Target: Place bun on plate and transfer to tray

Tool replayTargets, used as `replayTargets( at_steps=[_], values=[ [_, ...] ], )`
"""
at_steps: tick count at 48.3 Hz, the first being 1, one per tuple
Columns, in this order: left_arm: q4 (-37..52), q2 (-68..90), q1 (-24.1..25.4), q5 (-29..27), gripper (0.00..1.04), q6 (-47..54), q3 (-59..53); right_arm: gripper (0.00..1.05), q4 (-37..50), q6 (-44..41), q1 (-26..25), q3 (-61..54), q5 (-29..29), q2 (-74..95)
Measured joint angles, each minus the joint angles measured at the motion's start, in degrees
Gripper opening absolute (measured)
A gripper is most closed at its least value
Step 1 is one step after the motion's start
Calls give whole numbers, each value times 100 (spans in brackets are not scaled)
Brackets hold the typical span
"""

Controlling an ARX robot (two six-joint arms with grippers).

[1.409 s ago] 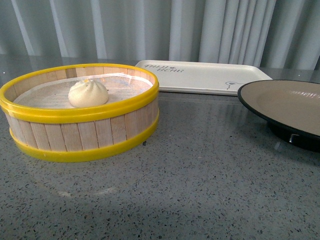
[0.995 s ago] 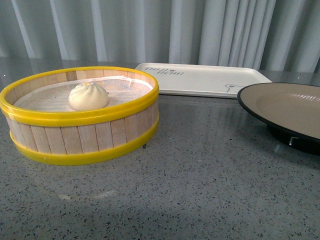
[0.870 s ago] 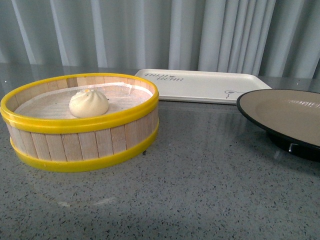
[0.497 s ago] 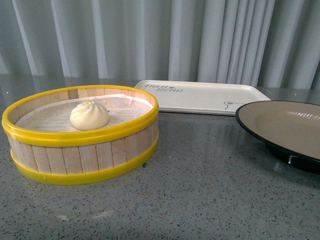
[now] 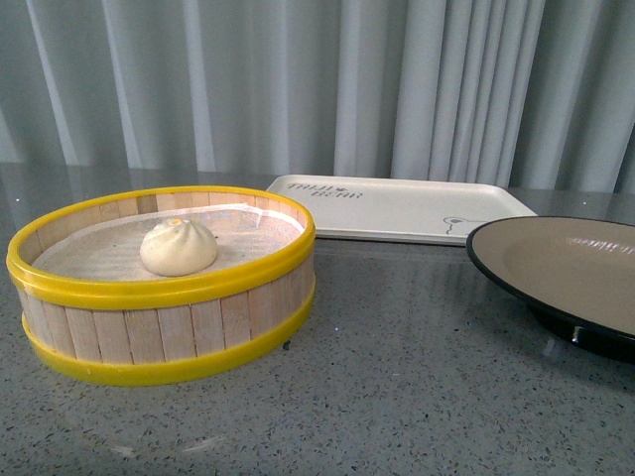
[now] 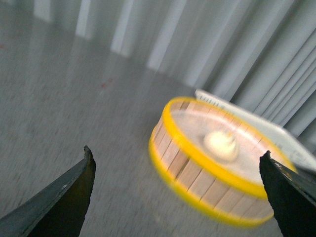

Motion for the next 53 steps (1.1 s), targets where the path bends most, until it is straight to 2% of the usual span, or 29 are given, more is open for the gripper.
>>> replayTargets(
  at_steps=[5, 9, 13, 17, 26, 40, 48, 53],
  values=[
    [1440, 1290, 136, 629, 98, -116, 566, 96, 0, 0, 0, 0, -2, 0],
    [2251, 2356, -42, 1189, 98, 33, 1099, 96, 0, 0, 0, 0, -2, 0],
    [2527, 3132, -332, 1714, 98, 363, 1681, 96, 0, 0, 0, 0, -2, 0],
    [2398, 3685, -629, 2100, 98, 960, 2129, 96, 0, 0, 0, 0, -2, 0],
    [1222, 4306, -1237, 2520, 98, 1871, 2999, 96, 0, -2, 0, 0, -2, 0],
    [-938, 4870, -1810, 2308, 98, 2446, 4227, 96, 0, -2, 0, 0, -2, 0],
    [-2225, 5453, -2079, 1650, 98, 2542, 5125, 96, 0, 0, 0, 0, -2, 0],
    [-2693, 5722, -2096, 1211, 98, 2352, 5512, 96, 0, 0, 0, 0, -2, 0]
  ],
)
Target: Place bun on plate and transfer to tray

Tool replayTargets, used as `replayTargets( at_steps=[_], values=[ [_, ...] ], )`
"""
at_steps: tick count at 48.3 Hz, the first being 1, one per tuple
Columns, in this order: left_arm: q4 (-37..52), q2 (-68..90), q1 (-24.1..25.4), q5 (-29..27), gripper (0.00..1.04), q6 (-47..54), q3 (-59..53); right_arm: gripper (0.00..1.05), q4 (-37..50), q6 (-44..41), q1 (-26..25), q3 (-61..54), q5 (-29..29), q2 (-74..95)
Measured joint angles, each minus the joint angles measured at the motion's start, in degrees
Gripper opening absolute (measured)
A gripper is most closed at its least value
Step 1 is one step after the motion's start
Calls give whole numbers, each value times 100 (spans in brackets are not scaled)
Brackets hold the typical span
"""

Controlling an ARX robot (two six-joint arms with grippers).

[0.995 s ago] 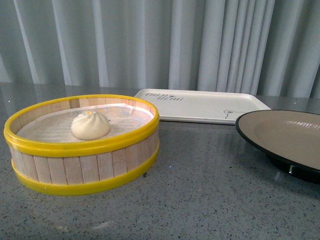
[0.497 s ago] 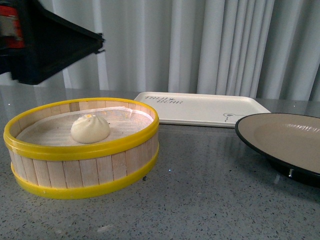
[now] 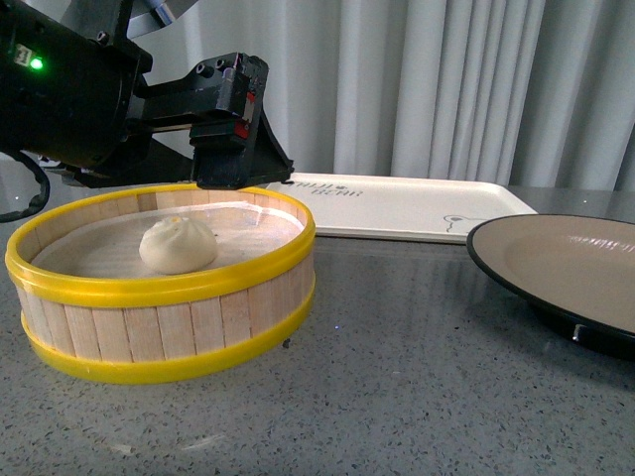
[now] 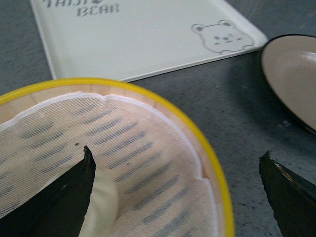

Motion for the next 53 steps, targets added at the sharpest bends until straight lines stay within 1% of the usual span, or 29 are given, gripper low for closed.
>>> replayTargets(
  at_steps=[5, 9, 17, 21, 31, 53],
  values=[
    [-146, 264, 0, -518, 98, -175, 269, 96, 0, -2, 0, 0, 0, 0],
    [-157, 389, 28, -726, 98, -286, 369, 96, 0, 0, 0, 0, 0, 0],
    [-179, 455, 142, -763, 98, -358, 455, 96, 0, 0, 0, 0, 0, 0],
    [-203, 409, 214, -636, 98, -343, 393, 96, 0, -2, 0, 0, 0, 0],
    [-214, 363, 350, -723, 98, -249, 214, 96, 0, 0, 0, 0, 0, 0],
    [-214, 417, 365, -791, 98, -205, 131, 96, 0, -2, 0, 0, 0, 0]
  ],
)
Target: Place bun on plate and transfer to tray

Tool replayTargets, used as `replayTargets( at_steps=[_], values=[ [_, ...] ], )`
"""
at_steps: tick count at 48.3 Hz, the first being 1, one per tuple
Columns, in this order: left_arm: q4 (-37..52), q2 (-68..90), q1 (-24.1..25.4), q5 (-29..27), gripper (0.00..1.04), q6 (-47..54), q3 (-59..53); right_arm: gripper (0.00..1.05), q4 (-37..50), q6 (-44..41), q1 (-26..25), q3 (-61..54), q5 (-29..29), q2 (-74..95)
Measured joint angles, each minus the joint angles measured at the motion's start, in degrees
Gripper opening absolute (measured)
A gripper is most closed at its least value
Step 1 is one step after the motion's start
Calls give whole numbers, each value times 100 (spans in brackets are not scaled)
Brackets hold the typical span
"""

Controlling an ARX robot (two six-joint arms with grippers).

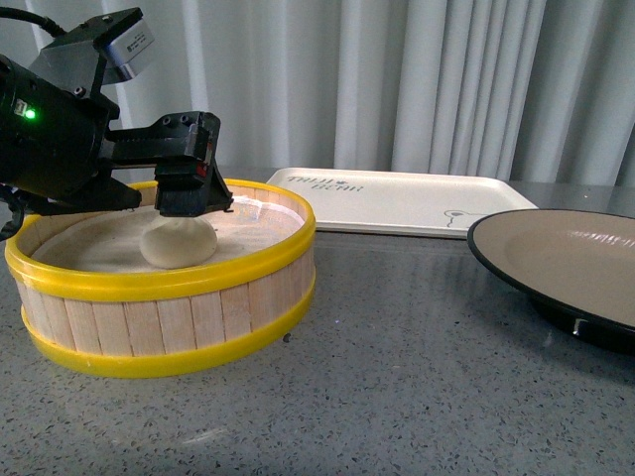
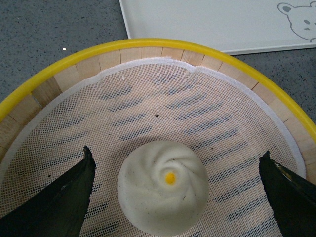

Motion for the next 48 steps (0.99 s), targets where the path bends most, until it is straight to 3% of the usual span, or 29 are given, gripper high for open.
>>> replayTargets(
  at_steps=[40, 48],
  values=[
    [138, 262, -199, -407, 98, 85, -114, 96, 0, 0, 0, 0, 0, 0],
    [157, 310, -199, -452, 68, 81, -109, 96, 0, 2, 0, 0, 0, 0]
  ],
)
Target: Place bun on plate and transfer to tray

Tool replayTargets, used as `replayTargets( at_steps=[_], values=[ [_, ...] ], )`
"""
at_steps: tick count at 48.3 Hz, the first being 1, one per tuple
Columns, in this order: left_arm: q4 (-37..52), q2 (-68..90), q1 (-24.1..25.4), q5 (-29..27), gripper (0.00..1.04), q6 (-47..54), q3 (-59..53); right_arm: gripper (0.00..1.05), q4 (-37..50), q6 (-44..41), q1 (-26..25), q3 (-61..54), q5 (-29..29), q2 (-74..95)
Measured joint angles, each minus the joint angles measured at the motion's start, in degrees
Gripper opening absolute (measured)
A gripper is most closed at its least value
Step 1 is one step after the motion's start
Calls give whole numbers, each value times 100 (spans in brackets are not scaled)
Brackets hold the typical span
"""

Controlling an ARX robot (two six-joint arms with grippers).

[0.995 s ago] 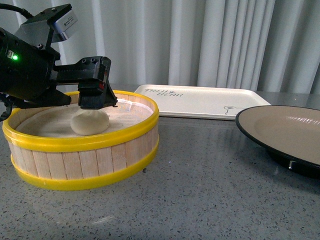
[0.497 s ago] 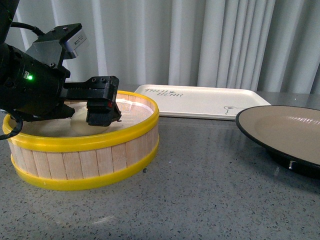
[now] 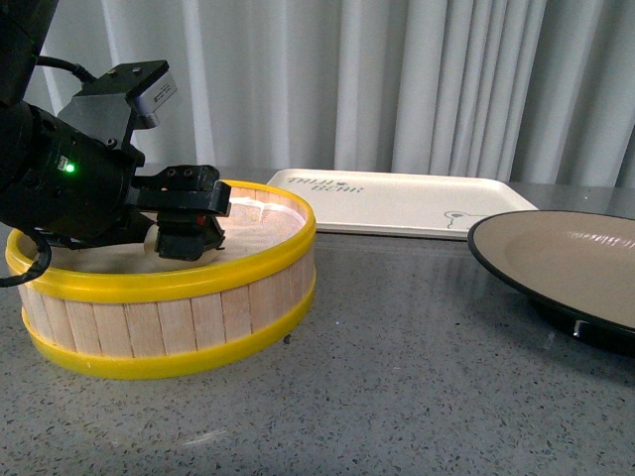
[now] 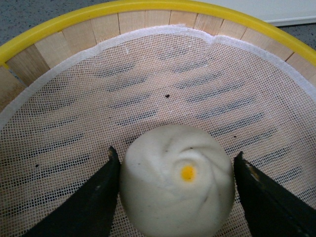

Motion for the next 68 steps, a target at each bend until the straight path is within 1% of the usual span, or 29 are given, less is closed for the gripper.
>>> replayTargets(
  at_steps=[4, 5, 6, 8, 12, 14, 20, 27, 31, 35, 39, 42, 51, 58, 64, 68],
  values=[
    [24, 0, 0, -4, 56, -4, 7, 96, 0, 0, 0, 0, 0, 0],
    [33, 0, 0, -7, 50, -7, 11, 96, 0, 0, 0, 0, 0, 0],
    [50, 0, 0, -7, 48, -9, 13, 96, 0, -2, 0, 0, 0, 0],
    [125, -2, -4, 15, 38, -50, 13, 96, 0, -2, 0, 0, 0, 0],
    [286, -37, -20, 70, 26, -160, 13, 96, 0, 0, 0, 0, 0, 0],
    [452, -92, -44, 155, 18, -197, 13, 96, 0, 0, 0, 0, 0, 0],
    [765, -236, -122, 271, 6, -289, 35, 96, 0, -2, 0, 0, 0, 0],
    [1259, -299, -334, 361, 5, -352, 157, 96, 0, 0, 0, 0, 0, 0],
    [1532, -299, -573, 463, 5, -411, 262, 96, 0, -2, 0, 0, 0, 0],
    [1746, -299, -931, 616, 5, -411, 404, 96, 0, -2, 0, 0, 0, 0],
    [1823, -267, -1416, 752, 5, -348, 577, 96, 0, -2, 0, 0, 0, 0],
    [1871, -192, -1648, 835, 5, -286, 658, 96, 0, 0, 0, 0, 0, 0],
    [1871, 308, -2271, 896, 5, -127, 942, 96, 0, -2, 0, 0, 0, 0],
    [1711, 748, -2542, 885, 5, 35, 1270, 96, 0, 0, 0, 0, 0, 0],
    [1340, 1259, -2782, 817, 5, 251, 1864, 96, 0, -2, 0, 0, 0, 0],
    [1268, 1572, -2905, 726, 5, 444, 2181, 96, 0, 0, 0, 0, 0, 0]
  ],
)
